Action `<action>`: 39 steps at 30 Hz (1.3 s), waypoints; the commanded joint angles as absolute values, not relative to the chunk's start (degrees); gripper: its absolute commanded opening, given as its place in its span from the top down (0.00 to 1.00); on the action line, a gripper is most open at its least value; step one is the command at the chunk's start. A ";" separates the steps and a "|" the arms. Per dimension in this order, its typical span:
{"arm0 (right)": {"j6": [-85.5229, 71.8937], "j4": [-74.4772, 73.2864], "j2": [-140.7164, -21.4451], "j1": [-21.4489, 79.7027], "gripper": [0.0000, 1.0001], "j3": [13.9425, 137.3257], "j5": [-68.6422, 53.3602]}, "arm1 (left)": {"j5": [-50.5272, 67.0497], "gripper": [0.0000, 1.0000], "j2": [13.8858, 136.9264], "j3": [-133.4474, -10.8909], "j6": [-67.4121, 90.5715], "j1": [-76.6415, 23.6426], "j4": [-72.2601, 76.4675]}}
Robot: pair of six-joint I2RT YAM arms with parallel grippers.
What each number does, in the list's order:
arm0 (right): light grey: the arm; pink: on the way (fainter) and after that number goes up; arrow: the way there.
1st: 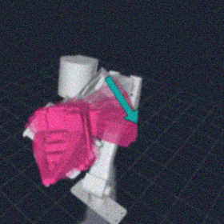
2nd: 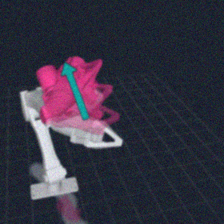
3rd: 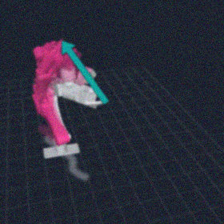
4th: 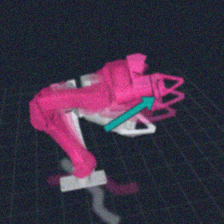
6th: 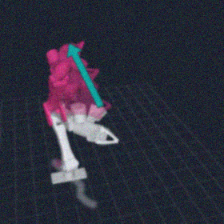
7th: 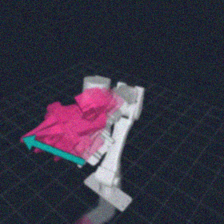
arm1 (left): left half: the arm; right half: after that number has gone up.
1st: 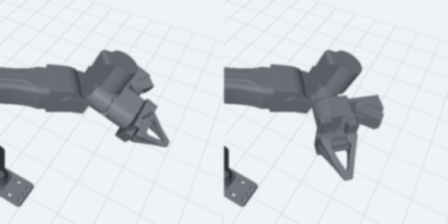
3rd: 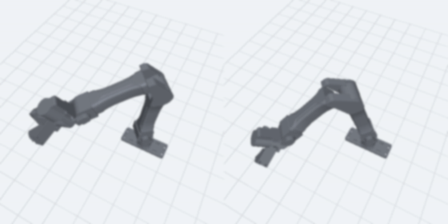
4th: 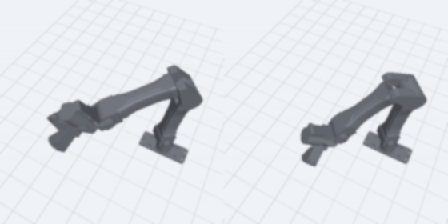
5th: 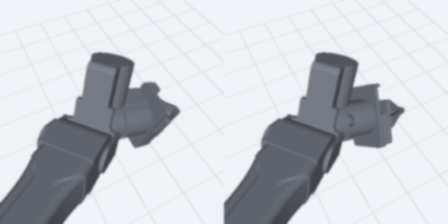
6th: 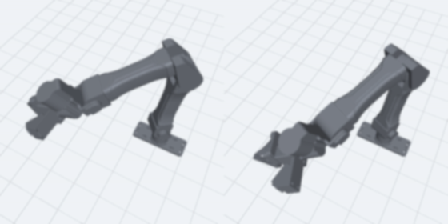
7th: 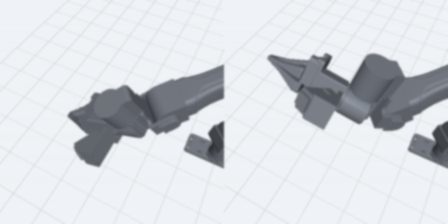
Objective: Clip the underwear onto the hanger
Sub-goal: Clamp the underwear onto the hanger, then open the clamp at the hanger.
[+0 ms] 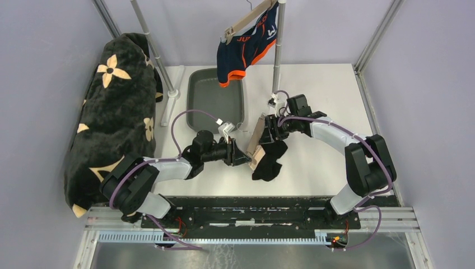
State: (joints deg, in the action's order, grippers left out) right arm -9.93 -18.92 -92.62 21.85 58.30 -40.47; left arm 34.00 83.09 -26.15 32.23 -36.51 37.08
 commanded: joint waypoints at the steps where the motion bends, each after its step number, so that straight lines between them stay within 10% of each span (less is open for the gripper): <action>1: -22.09 -13.18 -90.35 21.71 0.33 58.42 -28.17 | 28.96 0.61 83.03 -24.49 36.77 -37.60 44.91; 24: -63.12 32.55 -101.86 21.68 0.34 46.51 -27.59 | 25.29 0.65 85.71 -20.27 41.82 -41.93 68.92; 32: -70.02 48.81 -103.74 21.63 0.74 42.06 -29.02 | 23.54 0.60 89.28 -20.46 42.98 -43.14 73.62; 39: -69.11 48.93 -101.62 19.69 0.95 41.75 -31.30 | 19.68 0.26 88.47 -23.02 42.76 -42.58 70.31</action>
State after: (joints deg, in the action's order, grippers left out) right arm -69.65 43.57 -103.26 21.43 42.00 -28.60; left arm 22.87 90.59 -19.75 42.63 -43.20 67.18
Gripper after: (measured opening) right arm 0.203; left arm 0.706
